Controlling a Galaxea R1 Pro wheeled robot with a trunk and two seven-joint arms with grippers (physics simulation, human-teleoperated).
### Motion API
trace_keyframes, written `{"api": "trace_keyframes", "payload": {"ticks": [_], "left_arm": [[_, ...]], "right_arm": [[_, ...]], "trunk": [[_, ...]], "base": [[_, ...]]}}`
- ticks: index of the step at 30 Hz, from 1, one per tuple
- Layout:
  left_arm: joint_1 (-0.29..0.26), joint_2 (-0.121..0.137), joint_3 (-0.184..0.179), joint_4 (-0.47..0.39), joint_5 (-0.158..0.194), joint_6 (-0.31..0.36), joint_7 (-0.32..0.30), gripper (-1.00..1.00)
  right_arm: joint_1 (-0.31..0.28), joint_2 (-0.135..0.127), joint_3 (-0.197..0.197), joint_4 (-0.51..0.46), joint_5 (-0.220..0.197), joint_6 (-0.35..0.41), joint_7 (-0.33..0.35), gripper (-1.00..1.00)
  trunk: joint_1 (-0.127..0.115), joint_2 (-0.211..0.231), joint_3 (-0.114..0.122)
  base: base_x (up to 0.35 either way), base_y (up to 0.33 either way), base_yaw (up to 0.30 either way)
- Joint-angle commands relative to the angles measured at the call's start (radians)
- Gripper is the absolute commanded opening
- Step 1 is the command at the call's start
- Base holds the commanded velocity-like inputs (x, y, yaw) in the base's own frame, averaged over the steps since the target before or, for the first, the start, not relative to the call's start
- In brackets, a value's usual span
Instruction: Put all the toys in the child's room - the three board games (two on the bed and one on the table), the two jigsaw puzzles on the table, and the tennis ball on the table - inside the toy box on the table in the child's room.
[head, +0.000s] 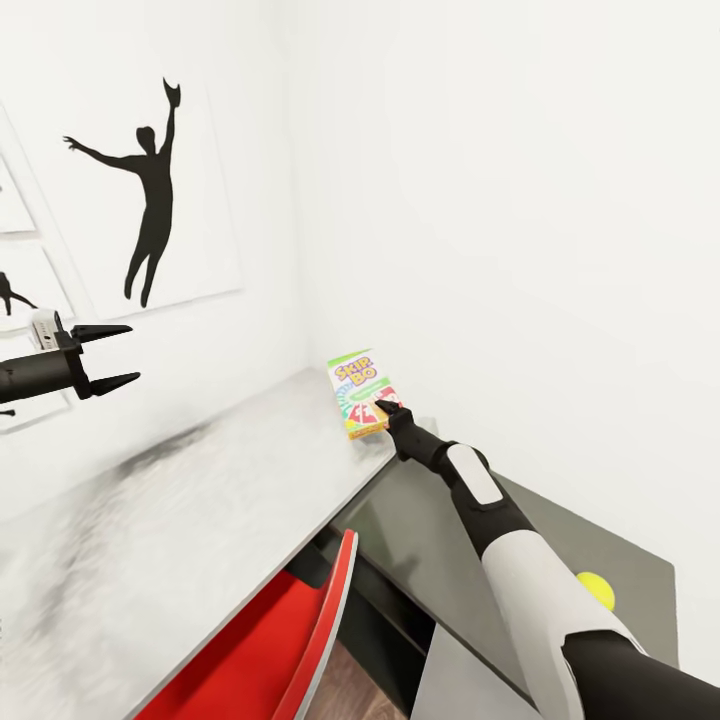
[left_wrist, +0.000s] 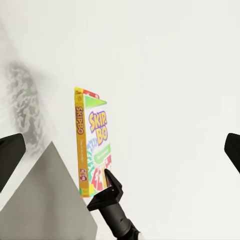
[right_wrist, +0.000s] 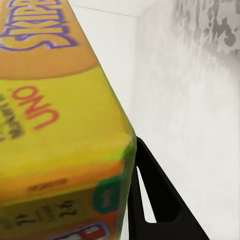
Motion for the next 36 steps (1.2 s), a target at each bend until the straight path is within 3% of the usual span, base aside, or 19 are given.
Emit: {"api": "trace_keyframes", "payload": {"ticks": [1,16,36], "left_arm": [[-0.002,0.001,-0.005,0.001,0.004,0.001,-0.001,1.00],[-0.002,0.000,-0.005,0.001,0.004,0.001,-0.001,1.00],[-0.002,0.000,-0.005,0.001,0.004,0.001,-0.001,1.00]], "right_arm": [[0.000,0.002,0.000,-0.001,-0.006,0.001,-0.005,-1.00],[0.000,0.004,0.001,-0.001,-0.005,0.017,-0.005,-1.00],[-0.001,-0.008,0.003,-0.001,0.007,0.168,-0.005,-1.00]], "trunk": [[-0.004,0.006,0.002],[-0.061,0.111,0.049],[-0.138,0.251,0.112]], "base": [[0.000,0.000,0.000],[0.000,0.000,0.000],[0.000,0.000,0.000]]}}
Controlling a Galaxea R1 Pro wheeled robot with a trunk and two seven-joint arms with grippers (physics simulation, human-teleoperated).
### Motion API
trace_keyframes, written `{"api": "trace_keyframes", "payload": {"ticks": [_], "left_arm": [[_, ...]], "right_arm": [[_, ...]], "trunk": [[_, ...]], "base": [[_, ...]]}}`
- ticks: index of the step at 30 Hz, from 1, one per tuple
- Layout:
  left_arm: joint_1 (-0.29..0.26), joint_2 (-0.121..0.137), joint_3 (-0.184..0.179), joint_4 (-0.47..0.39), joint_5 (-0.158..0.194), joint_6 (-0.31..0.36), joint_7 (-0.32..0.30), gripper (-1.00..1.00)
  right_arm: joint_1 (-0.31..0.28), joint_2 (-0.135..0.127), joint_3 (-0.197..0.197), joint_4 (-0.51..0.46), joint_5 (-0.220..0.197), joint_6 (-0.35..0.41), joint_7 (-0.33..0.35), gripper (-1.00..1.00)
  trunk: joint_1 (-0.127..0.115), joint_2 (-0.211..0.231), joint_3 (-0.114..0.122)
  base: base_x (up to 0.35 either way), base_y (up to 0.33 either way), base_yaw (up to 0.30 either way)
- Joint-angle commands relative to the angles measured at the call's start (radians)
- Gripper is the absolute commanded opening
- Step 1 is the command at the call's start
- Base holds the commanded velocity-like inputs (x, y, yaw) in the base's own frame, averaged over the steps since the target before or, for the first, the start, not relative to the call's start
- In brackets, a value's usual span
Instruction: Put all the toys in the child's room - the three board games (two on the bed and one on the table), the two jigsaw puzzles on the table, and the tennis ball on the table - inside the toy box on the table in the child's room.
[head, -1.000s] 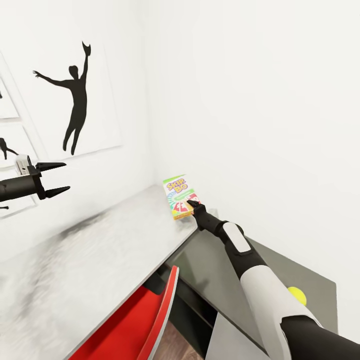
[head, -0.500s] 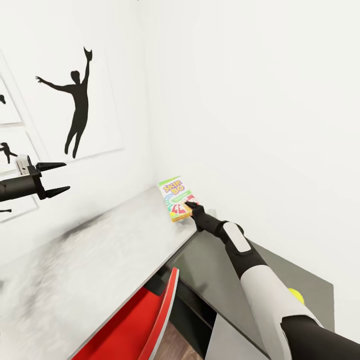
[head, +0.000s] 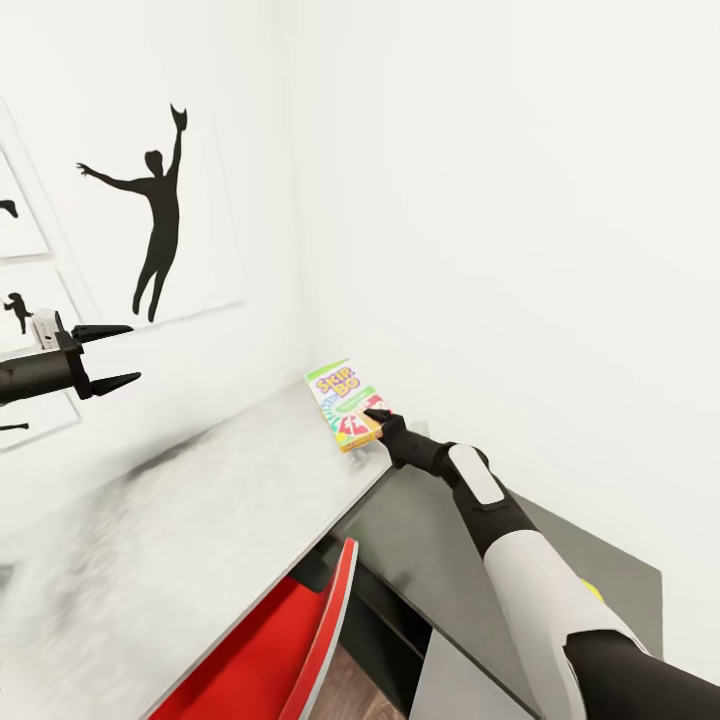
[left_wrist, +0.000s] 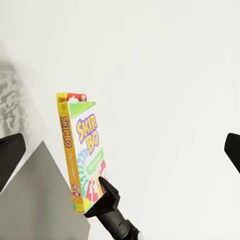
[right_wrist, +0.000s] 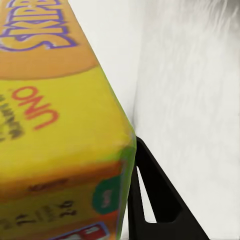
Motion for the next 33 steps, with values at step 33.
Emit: {"api": "trace_keyframes", "payload": {"ticks": [33], "left_arm": [[-0.002,0.000,-0.005,0.001,0.004,0.001,-0.001,1.00]], "right_arm": [[0.004,0.002,-0.001,-0.074,-0.004,0.010,-0.005,-1.00]], "trunk": [[-0.126,0.230,0.102]], "base": [[0.000,0.000,0.000]]}}
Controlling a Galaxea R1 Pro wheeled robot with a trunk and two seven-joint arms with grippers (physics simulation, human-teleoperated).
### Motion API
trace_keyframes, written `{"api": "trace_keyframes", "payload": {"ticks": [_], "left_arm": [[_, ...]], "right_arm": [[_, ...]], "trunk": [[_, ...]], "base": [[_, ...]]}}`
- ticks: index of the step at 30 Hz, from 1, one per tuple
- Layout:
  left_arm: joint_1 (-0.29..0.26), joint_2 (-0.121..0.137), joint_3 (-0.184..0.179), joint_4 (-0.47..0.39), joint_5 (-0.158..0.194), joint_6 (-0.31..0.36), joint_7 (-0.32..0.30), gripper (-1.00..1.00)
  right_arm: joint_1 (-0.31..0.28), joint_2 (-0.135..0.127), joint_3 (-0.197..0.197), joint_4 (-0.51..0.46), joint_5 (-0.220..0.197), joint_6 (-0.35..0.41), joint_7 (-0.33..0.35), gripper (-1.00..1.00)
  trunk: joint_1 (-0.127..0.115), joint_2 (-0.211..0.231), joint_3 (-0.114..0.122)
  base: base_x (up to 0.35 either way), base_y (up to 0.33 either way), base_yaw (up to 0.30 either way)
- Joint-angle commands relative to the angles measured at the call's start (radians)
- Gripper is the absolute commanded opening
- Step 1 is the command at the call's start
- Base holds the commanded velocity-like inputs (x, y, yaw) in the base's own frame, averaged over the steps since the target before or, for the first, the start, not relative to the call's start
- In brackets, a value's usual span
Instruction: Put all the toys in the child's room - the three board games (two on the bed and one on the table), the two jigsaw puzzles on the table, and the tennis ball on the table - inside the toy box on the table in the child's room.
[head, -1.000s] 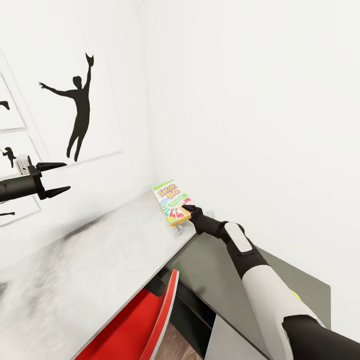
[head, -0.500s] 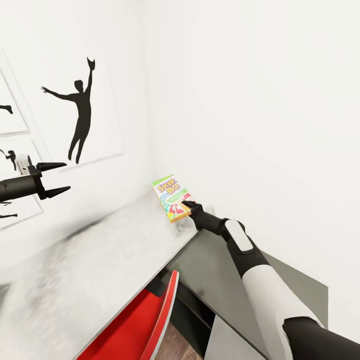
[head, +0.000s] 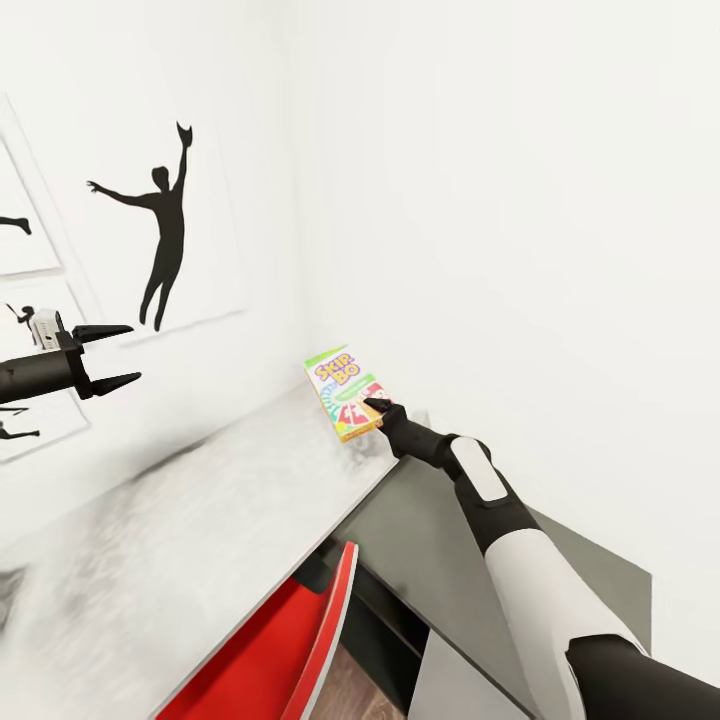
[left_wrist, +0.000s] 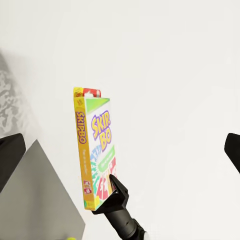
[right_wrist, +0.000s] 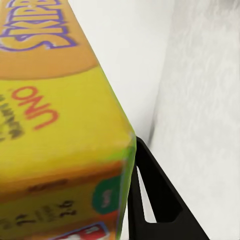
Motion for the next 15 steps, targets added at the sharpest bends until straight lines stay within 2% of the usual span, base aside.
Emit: {"api": "trace_keyframes", "payload": {"ticks": [1,6,9,15], "left_arm": [[-0.002,0.001,-0.005,0.001,0.004,0.001,-0.001,1.00],[-0.002,0.001,-0.005,0.001,0.003,0.001,-0.001,1.00],[-0.002,-0.001,-0.006,0.001,0.003,0.001,-0.001,1.00],[-0.002,0.000,-0.006,0.001,0.003,0.001,-0.001,1.00]], "right_arm": [[-0.001,0.000,0.000,-0.001,-0.005,0.002,-0.005,-1.00],[-0.001,0.004,0.000,-0.001,-0.005,0.003,-0.004,-1.00],[-0.001,0.004,0.029,-0.001,-0.004,0.001,-0.004,-1.00],[-0.001,0.001,0.042,-0.002,-0.005,0.003,-0.002,-1.00]], "trunk": [[-0.003,0.006,0.001],[-0.023,0.041,0.017],[-0.034,0.062,0.026],[-0.057,0.104,0.045]], "base": [[0.000,0.000,0.000],[0.000,0.000,0.000],[0.000,0.000,0.000],[0.000,0.000,0.000]]}}
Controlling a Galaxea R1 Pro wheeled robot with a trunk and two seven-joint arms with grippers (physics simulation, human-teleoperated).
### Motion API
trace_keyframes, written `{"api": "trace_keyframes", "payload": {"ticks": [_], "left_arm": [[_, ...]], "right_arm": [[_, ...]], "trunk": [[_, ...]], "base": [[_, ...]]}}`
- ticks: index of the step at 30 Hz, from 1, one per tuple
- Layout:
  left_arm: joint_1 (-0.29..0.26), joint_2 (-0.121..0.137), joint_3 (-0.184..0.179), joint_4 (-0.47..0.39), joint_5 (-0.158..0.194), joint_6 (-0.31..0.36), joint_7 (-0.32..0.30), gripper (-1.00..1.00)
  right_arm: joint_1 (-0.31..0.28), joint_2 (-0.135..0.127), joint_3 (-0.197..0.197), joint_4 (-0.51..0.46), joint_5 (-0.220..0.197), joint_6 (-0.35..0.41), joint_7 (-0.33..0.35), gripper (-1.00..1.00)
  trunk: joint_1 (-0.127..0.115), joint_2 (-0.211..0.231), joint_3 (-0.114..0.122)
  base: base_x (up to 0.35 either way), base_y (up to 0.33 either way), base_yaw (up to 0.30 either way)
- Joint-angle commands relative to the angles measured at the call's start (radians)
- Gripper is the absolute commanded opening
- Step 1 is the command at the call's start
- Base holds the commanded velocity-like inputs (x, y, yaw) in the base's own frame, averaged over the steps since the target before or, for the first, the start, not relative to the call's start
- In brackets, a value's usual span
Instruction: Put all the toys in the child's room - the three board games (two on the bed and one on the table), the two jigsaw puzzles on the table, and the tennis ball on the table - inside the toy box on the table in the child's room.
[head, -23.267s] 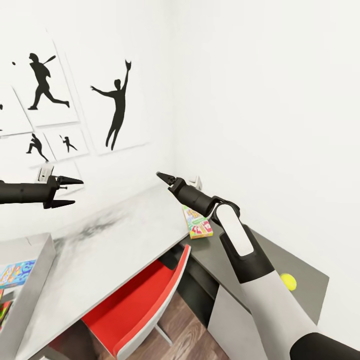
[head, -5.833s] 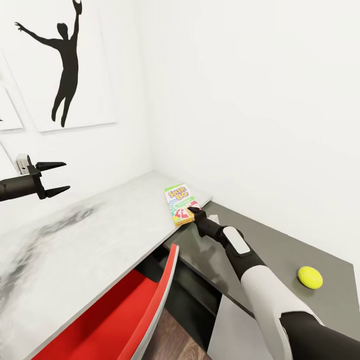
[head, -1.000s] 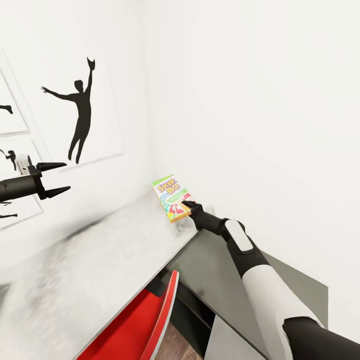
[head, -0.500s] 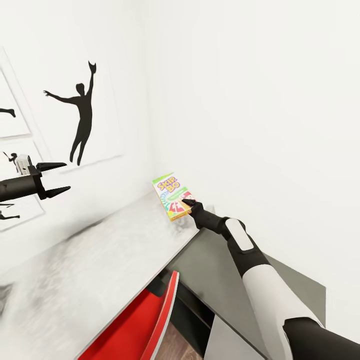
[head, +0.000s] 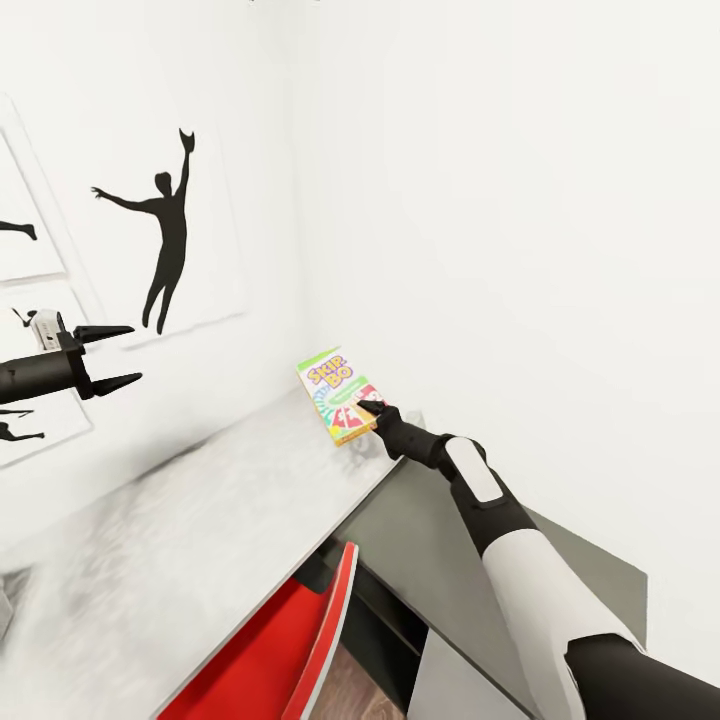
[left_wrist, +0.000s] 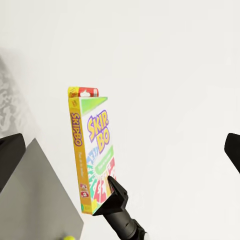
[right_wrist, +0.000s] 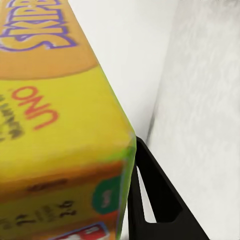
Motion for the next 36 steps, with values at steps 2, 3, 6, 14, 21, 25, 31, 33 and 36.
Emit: {"api": "trace_keyframes", "payload": {"ticks": [2,3,6,14,21,25,31,33,36], "left_arm": [[-0.002,0.001,-0.005,0.001,0.004,0.001,-0.001,1.00],[-0.002,0.001,-0.005,0.001,0.005,0.001,-0.001,1.00],[-0.002,0.000,-0.006,0.001,0.004,0.001,0.000,1.00],[-0.001,-0.001,-0.007,0.003,0.003,0.001,0.001,1.00],[0.000,-0.002,-0.009,0.008,0.002,0.001,0.004,1.00],[0.001,-0.002,-0.011,0.009,0.001,0.001,0.005,1.00],[0.003,-0.002,-0.012,0.012,-0.002,0.001,0.004,1.00],[0.004,-0.003,-0.012,0.013,-0.006,0.001,0.004,1.00],[0.005,-0.003,-0.013,0.013,-0.015,0.001,0.004,1.00]], "right_arm": [[-0.001,-0.001,0.001,-0.001,-0.006,0.003,-0.004,-1.00],[-0.002,-0.003,0.001,-0.001,-0.006,0.003,-0.004,-1.00],[-0.003,-0.004,0.001,-0.001,-0.006,0.003,-0.002,-1.00],[-0.004,-0.006,0.045,-0.047,-0.001,0.020,-0.013,-1.00],[-0.005,-0.006,0.127,-0.091,0.001,0.031,-0.032,-1.00],[-0.004,-0.004,0.135,-0.110,0.003,0.024,-0.033,-1.00],[-0.004,-0.006,0.134,-0.124,0.002,0.022,-0.034,-1.00],[-0.004,-0.006,0.134,-0.125,0.001,0.023,-0.034,-1.00],[-0.004,-0.006,0.133,-0.125,-0.001,0.022,-0.034,-1.00]], "trunk": [[-0.007,0.012,0.004],[-0.011,0.019,0.007],[-0.023,0.040,0.017],[-0.046,0.082,0.036],[-0.046,0.082,0.036],[-0.046,0.082,0.036],[-0.046,0.082,0.036],[-0.046,0.082,0.038],[-0.046,0.082,0.040]], "base": [[0.000,0.000,0.000],[0.000,0.000,0.000],[0.000,0.000,0.000],[0.000,0.000,0.000],[0.000,0.000,0.000],[0.000,0.000,0.000],[0.000,0.000,0.024],[0.000,0.000,0.144],[0.000,0.000,0.189]]}}
